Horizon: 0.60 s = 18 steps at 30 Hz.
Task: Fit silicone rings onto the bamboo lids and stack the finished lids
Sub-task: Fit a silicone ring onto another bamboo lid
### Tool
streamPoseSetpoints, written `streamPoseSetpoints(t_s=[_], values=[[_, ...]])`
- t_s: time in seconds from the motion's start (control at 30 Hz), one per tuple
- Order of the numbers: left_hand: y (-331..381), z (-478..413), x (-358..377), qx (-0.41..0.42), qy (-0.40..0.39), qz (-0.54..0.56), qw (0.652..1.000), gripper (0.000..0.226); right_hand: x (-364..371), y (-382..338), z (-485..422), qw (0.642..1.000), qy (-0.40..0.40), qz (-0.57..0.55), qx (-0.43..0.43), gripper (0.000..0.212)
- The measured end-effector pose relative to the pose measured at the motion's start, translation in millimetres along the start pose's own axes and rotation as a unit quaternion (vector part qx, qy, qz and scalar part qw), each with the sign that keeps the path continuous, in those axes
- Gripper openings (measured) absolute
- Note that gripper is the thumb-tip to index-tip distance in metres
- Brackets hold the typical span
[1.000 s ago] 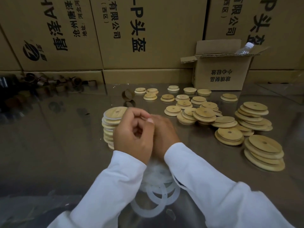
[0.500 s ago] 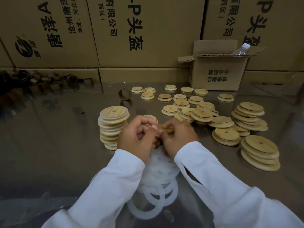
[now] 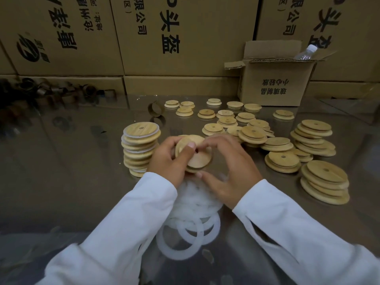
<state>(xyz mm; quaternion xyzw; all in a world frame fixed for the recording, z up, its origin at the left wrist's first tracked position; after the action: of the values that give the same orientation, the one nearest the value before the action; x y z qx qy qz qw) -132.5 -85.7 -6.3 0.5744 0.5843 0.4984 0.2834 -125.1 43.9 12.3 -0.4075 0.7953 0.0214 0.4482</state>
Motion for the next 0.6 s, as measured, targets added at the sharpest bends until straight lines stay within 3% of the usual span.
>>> streamPoseSetpoints(t_s=[0.1, 0.23, 0.33, 0.5, 0.6], values=[[-1.9, -0.3, -3.9, -0.017, 0.030, 0.038, 0.999, 0.008, -1.5, 16.8, -1.8, 0.999, -0.013, -0.012, 0.037, 0.059], [2.0, 1.4, -3.9, 0.007, 0.023, 0.035, 0.999, 0.011, 15.8, 44.4, 2.7, 0.975, -0.115, 0.132, 0.139, 0.038], [3.9, 1.5, -2.9, 0.018, 0.010, 0.039, 0.999, 0.012, 25.9, 49.2, 3.9, 0.964, -0.168, 0.159, 0.130, 0.027], [8.8, 1.0, -0.3, 0.025, -0.018, 0.058, 0.998, 0.014, 23.3, 45.0, 1.7, 0.972, -0.152, 0.120, 0.129, 0.004], [4.9, -1.1, -2.7, 0.003, -0.007, 0.103, 0.995, 0.015, 13.4, 44.3, -0.5, 0.982, -0.088, 0.065, 0.157, 0.024]])
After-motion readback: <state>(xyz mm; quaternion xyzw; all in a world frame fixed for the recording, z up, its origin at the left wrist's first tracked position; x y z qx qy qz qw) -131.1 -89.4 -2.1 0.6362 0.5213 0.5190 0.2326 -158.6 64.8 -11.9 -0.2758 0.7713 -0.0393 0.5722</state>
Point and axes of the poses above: each hand's wrist, its own z-axis away from the middle knuckle, its own x-axis out of the palm, y = z × x, the point moved 6 cm from there along -z, towards the middle knuckle, and after that the axes turned 15 degrees about z, right-handed, at the moved point
